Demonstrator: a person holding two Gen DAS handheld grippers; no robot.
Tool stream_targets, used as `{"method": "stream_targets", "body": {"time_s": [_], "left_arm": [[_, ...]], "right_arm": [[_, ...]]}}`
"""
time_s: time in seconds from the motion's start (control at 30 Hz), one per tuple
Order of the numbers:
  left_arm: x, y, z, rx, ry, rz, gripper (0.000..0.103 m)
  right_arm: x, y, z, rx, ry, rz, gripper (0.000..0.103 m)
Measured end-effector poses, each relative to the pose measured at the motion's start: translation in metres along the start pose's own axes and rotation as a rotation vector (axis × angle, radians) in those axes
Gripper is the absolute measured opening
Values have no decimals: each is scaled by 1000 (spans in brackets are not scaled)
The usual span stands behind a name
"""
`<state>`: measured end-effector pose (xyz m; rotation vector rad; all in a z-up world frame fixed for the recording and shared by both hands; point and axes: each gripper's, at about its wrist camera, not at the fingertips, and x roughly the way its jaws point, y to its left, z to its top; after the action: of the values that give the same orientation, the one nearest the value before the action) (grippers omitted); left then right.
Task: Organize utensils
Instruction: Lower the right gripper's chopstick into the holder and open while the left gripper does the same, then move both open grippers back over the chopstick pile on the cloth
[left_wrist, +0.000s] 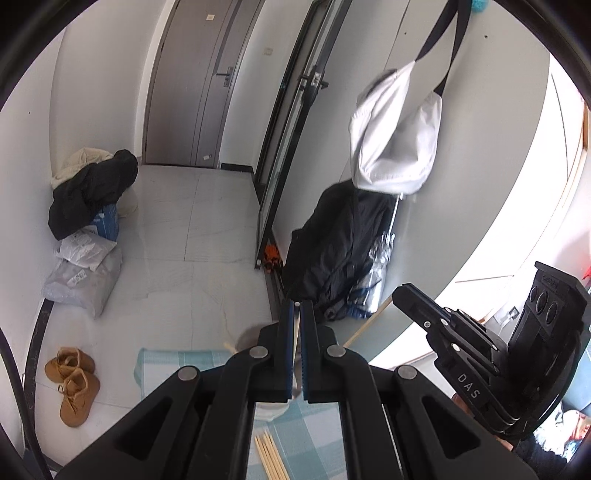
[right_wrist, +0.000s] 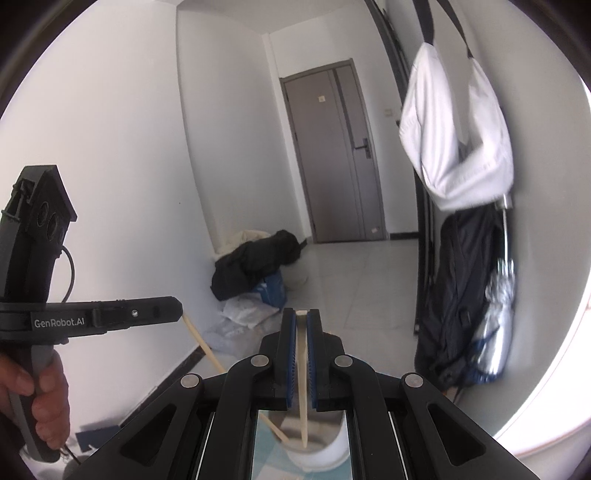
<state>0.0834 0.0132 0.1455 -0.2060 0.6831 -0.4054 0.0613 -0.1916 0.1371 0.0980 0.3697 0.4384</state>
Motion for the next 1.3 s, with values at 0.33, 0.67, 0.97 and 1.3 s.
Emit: {"method": "stream_targets", "body": {"time_s": [0.33, 0.67, 0.97, 1.3], "left_arm": [[39, 23, 23, 7, 5, 35, 0], [94, 68, 2, -69, 107, -2, 0], [105, 81, -6, -134, 168, 69, 50], [63, 71, -15, -101, 58, 237, 73]], "right_arm": [[64, 3, 29, -76, 22, 24, 5], [119, -2, -5, -136, 153, 57, 5], [132, -20, -39, -43, 250, 96, 16], [83, -31, -49, 56, 201, 37, 46]]}}
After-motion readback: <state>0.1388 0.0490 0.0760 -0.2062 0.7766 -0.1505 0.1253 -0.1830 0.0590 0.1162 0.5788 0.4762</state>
